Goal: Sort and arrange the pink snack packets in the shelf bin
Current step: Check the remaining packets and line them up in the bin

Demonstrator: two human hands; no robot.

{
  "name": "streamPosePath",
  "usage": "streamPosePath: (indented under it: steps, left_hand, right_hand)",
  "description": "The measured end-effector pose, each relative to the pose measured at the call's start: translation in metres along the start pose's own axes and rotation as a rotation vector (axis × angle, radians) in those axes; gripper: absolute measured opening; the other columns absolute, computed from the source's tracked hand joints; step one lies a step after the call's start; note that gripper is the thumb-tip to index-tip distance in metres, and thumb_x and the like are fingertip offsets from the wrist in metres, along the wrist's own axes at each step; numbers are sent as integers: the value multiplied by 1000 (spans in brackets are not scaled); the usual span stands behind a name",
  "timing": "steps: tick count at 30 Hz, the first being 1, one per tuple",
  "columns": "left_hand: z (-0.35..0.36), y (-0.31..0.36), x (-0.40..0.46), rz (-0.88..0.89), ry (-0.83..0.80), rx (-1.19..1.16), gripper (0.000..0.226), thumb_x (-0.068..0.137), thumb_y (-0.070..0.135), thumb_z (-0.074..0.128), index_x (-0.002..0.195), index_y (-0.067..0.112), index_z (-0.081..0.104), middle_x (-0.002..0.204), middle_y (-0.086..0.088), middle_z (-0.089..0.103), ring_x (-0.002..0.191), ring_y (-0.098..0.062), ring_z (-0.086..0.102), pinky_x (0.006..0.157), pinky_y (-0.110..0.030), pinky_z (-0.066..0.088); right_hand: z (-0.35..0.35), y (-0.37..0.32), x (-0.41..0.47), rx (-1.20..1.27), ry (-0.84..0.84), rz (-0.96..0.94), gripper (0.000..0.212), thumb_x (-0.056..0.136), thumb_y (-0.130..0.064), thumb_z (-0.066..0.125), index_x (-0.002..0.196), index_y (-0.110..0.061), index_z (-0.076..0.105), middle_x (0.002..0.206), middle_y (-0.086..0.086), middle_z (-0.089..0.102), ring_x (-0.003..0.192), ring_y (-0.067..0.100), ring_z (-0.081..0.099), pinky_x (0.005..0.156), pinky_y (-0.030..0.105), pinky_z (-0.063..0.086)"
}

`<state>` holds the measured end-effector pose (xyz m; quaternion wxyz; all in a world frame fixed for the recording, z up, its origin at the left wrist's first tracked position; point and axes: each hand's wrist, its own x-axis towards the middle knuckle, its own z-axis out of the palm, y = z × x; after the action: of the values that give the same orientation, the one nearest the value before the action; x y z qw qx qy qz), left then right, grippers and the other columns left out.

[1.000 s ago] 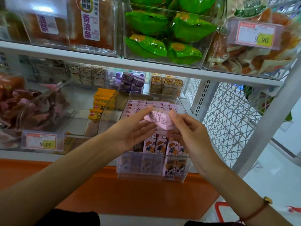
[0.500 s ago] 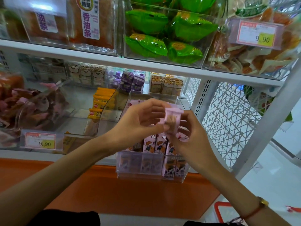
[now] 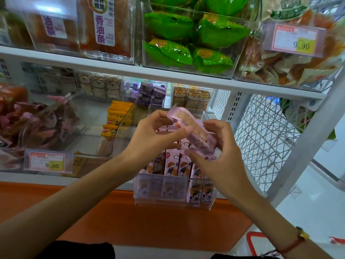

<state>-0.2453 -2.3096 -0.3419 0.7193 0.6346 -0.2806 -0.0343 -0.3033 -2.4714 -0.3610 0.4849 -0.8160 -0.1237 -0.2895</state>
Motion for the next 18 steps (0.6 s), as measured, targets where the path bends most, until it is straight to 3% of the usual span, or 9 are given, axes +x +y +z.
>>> streamPosePath:
  steps: [2,4,6,8,10,14,16,18]
  left_hand:
    - [0,-2,1,-61,69,-22,53,65,33,76,106,8,55,102,0,71,85,-13,72,65,-23,58]
    - [-2,-3,2,-70,110,33,54,65,37,75,111,22,51,113,6,64,87,-5,70,64,-18,56]
    - [-5,-2,2,-10,86,169,54,70,38,72,118,37,47,120,19,55,94,3,64,66,-12,53]
    - [-5,-2,1,34,22,242,41,73,38,67,112,38,56,111,22,60,94,4,62,67,-13,53]
    - [-3,-3,-2,33,-39,283,31,72,42,63,102,38,64,102,21,66,90,-3,64,73,-20,56]
    - [2,-7,-6,33,-172,325,51,70,39,70,120,39,57,119,20,62,106,0,61,85,-21,55]
    - [6,-8,-6,38,-131,331,55,70,41,69,123,37,54,122,16,61,112,-1,59,88,-22,54]
    - [9,-9,-4,57,-63,288,48,74,31,71,118,37,53,108,17,65,103,2,63,78,-15,54]
  right_hand:
    - [-1,-3,0,9,7,-11,45,73,-27,78,107,-31,48,105,-17,62,93,-5,63,67,11,52]
    - [-4,-3,1,5,-48,25,39,74,-24,77,105,-25,53,102,-13,65,87,-4,65,64,11,51]
    - [-8,0,1,17,-129,89,38,76,-22,77,109,-20,58,101,-7,66,84,2,66,64,15,53]
    - [-12,2,2,66,-151,130,42,72,-26,76,111,-20,62,102,-2,65,84,7,67,66,18,54]
    - [-17,4,4,150,-72,162,44,65,-33,75,106,-22,65,102,-3,68,89,7,67,69,19,56]
    - [-26,14,10,329,150,301,66,54,-48,77,112,-19,63,105,-1,70,97,14,68,81,33,57]
    - [-27,16,11,389,184,355,75,53,-47,78,120,-20,57,112,3,66,96,14,69,82,33,58]
    - [-27,16,10,346,207,347,73,56,-48,76,122,-26,53,113,-3,64,94,7,68,79,27,58]
